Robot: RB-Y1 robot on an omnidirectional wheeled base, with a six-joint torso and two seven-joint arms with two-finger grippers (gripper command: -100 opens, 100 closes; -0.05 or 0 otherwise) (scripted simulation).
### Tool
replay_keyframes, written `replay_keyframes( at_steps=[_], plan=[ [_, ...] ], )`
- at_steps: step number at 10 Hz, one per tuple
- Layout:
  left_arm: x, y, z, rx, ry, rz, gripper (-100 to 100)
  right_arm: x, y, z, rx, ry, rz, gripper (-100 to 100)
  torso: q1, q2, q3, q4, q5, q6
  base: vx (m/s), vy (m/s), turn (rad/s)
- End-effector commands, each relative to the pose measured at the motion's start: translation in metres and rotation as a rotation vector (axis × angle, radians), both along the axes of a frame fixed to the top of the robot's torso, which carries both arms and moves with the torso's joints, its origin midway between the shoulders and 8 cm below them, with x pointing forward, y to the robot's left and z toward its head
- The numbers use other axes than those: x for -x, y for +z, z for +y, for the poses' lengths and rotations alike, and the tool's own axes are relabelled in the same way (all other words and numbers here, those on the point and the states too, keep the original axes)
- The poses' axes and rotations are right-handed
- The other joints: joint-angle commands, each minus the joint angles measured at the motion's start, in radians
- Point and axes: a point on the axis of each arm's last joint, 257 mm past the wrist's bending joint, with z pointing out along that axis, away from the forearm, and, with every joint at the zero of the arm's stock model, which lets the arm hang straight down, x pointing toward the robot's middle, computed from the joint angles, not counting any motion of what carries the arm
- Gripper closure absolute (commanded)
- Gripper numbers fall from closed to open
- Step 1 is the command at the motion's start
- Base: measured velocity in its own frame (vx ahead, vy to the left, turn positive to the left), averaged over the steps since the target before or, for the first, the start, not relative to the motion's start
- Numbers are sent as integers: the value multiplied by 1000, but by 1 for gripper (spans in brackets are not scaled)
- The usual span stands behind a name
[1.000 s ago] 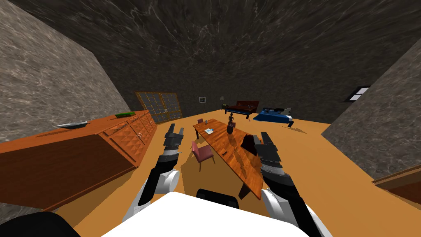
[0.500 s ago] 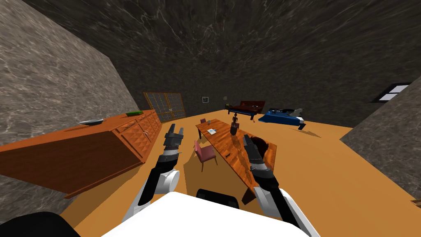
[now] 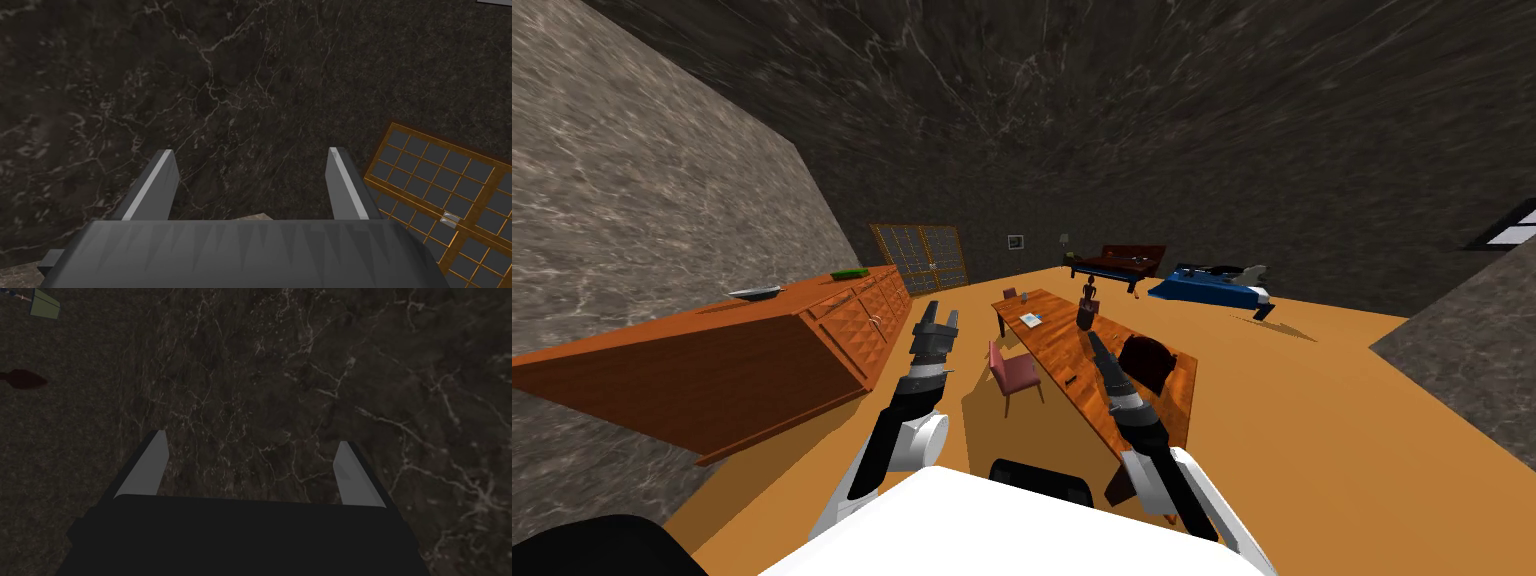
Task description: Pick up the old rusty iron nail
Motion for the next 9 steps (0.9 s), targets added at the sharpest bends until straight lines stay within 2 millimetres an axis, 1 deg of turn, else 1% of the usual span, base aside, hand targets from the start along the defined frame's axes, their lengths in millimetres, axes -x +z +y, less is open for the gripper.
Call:
replay_keyframes(
  at_steps=[1,2,3,4,5,6,7,8,9],
  plan=[
    [0,0,0,0,0,0,0,-2,-16,21,71,34,6,-100,0,0,0,0,0,0,29,20,101],
    [0,0,0,0,0,0,0,-4,-24,20,74,33,22,-100,0,-1,0,0,0,0,27,19,76],
    [0,0,0,0,0,0,0,-5,-35,39,136,66,20,-100,1,0,0,0,0,0,28,25,141],
    [0,0,0,0,0,0,0,-6,-42,39,143,65,33,-100,1,0,0,0,0,0,26,17,49],
    [0,0,0,0,0,0,0,-7,-52,57,205,100,28,-100,1,0,0,0,0,0,34,24,109],
    [0,0,0,0,0,0,0,-8,-66,56,218,99,56,-100,1,-1,-1,0,0,0,33,16,77],
    [0,0,0,0,0,0,0,-8,-79,74,282,137,53,-100,0,-1,0,0,0,0,35,17,139],
    [0,0,0,0,0,0,0,-8,-90,74,297,137,71,-100,1,-1,-1,0,0,0,32,13,69],
    [0,0,0,0,0,0,0,-6,-105,91,361,176,69,-100,0,-1,0,0,0,0,37,20,108]
  ],
)
